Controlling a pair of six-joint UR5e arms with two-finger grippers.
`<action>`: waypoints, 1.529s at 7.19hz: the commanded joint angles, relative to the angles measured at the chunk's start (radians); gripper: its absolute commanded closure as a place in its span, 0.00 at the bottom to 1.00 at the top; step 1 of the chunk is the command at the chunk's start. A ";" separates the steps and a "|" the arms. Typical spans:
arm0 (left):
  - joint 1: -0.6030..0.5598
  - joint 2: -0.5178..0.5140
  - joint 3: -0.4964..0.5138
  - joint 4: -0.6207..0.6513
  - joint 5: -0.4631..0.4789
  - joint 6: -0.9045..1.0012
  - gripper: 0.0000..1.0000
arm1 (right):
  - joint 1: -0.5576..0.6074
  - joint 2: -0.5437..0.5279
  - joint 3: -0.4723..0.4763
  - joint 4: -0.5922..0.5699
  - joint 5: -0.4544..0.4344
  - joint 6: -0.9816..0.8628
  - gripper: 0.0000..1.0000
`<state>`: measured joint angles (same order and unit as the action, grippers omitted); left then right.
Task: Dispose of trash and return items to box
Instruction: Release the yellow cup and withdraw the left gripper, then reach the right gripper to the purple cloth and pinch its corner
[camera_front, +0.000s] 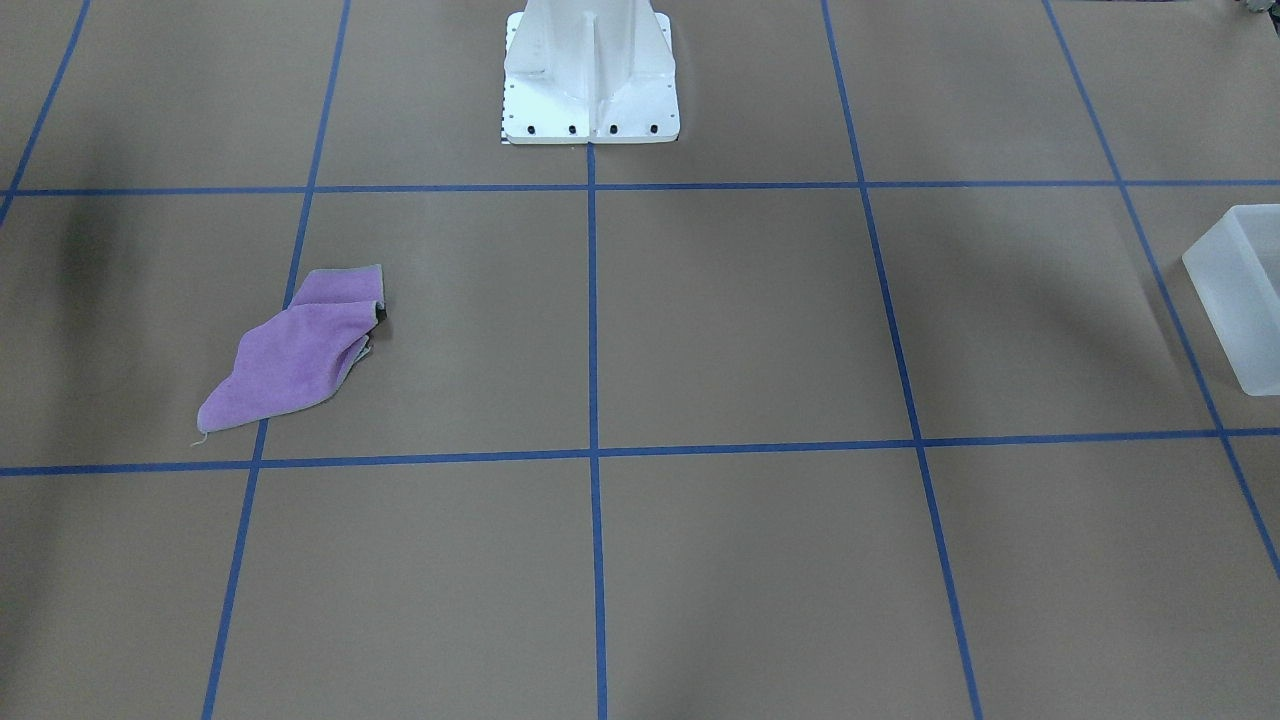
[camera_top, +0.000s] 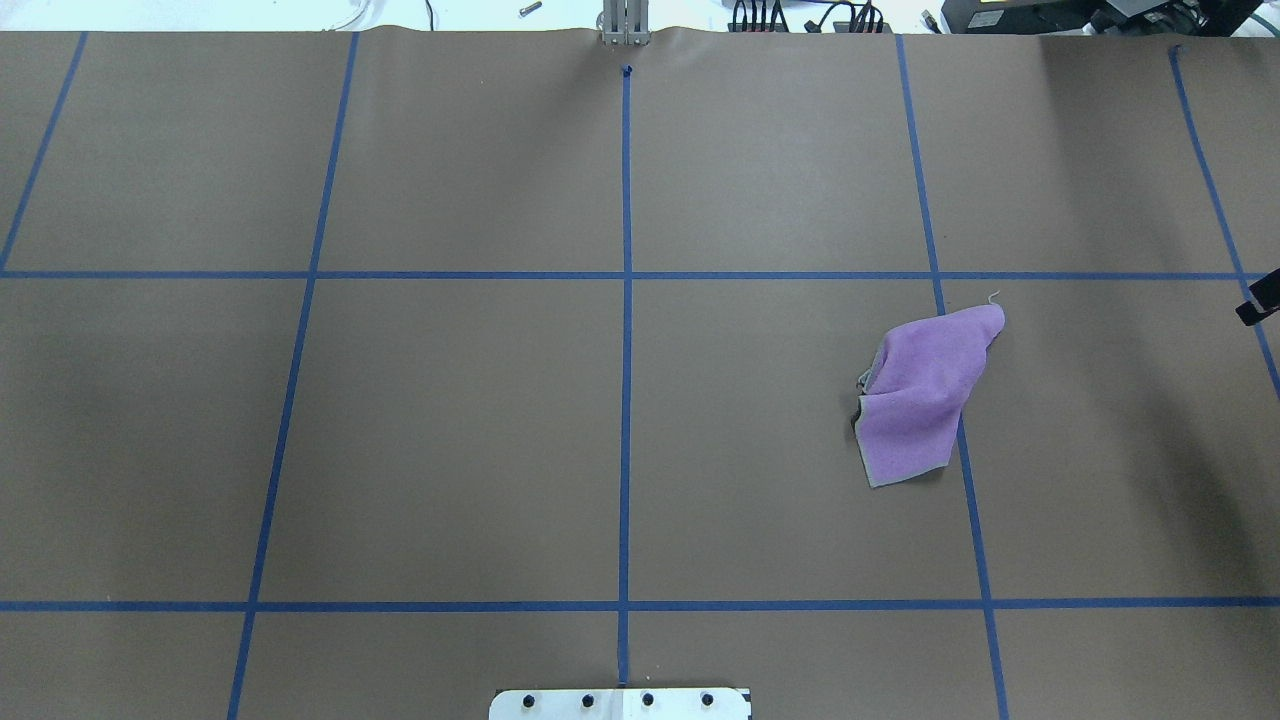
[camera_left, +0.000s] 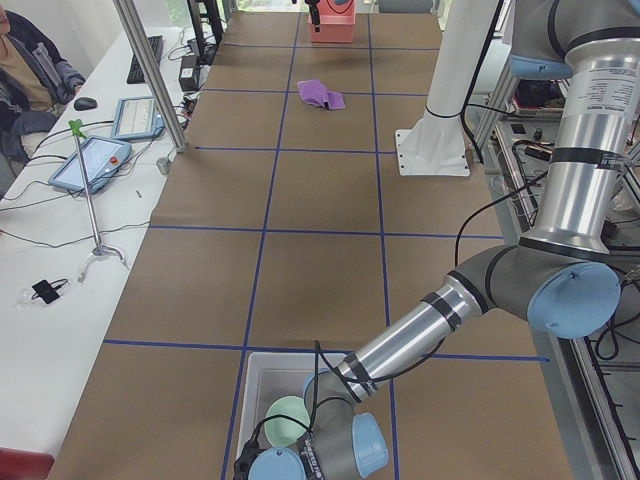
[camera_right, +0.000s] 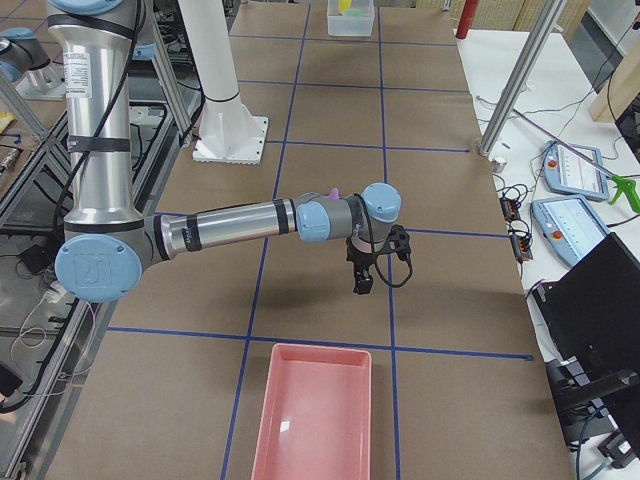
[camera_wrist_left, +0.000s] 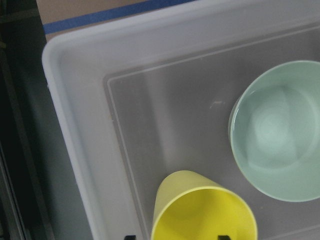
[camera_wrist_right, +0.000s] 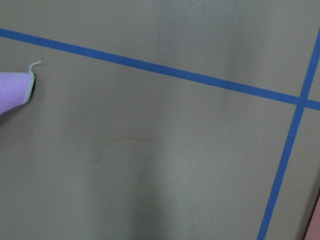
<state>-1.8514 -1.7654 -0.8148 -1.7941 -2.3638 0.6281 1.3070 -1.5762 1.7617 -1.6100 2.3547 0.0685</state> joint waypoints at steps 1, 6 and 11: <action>-0.025 -0.022 -0.259 0.292 -0.023 -0.036 0.31 | 0.002 0.002 0.008 0.001 0.001 0.002 0.00; 0.206 0.067 -0.835 0.375 -0.078 -0.737 0.28 | -0.180 0.001 0.088 0.176 -0.011 0.434 0.00; 0.314 0.084 -0.946 0.369 -0.087 -0.903 0.25 | -0.480 0.067 0.085 0.403 -0.201 0.962 0.00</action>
<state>-1.5417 -1.6827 -1.7564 -1.4244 -2.4516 -0.2680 0.8501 -1.5149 1.8477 -1.2125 2.1577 0.9890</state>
